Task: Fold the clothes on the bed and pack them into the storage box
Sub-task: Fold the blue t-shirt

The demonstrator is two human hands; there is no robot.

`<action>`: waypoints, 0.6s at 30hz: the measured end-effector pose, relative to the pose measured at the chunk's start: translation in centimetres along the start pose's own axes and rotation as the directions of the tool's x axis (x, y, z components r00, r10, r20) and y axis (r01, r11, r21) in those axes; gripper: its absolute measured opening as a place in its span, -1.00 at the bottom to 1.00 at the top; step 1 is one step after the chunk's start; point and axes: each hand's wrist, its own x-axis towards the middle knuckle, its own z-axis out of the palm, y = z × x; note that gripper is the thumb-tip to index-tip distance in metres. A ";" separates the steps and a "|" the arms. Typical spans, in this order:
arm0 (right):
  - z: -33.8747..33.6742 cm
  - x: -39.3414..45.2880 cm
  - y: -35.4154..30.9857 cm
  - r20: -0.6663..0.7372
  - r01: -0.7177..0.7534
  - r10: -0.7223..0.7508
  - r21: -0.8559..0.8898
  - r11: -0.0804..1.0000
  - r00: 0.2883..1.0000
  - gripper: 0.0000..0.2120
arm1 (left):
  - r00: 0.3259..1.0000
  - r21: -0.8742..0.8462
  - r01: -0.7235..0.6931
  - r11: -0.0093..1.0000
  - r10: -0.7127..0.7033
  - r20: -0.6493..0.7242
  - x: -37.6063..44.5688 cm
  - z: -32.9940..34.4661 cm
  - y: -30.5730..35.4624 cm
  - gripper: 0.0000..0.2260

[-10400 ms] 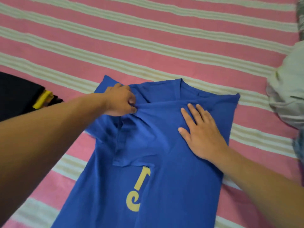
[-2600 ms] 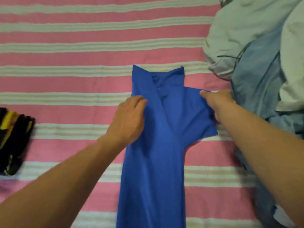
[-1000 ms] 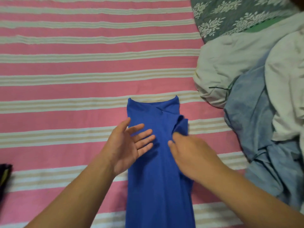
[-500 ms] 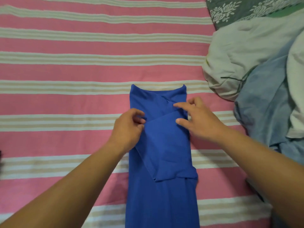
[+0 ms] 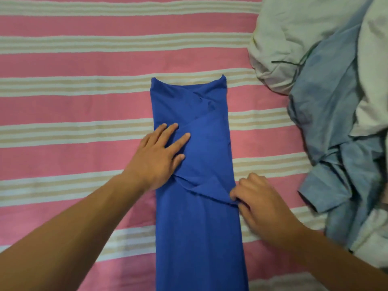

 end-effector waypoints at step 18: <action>-5.5 8.2 1.1 -0.132 0.140 -0.159 -0.145 0.980 0.978 -0.73 | 0.762 0.039 -0.645 0.763 0.647 -0.027 -9.1 -1.1 2.4 -0.59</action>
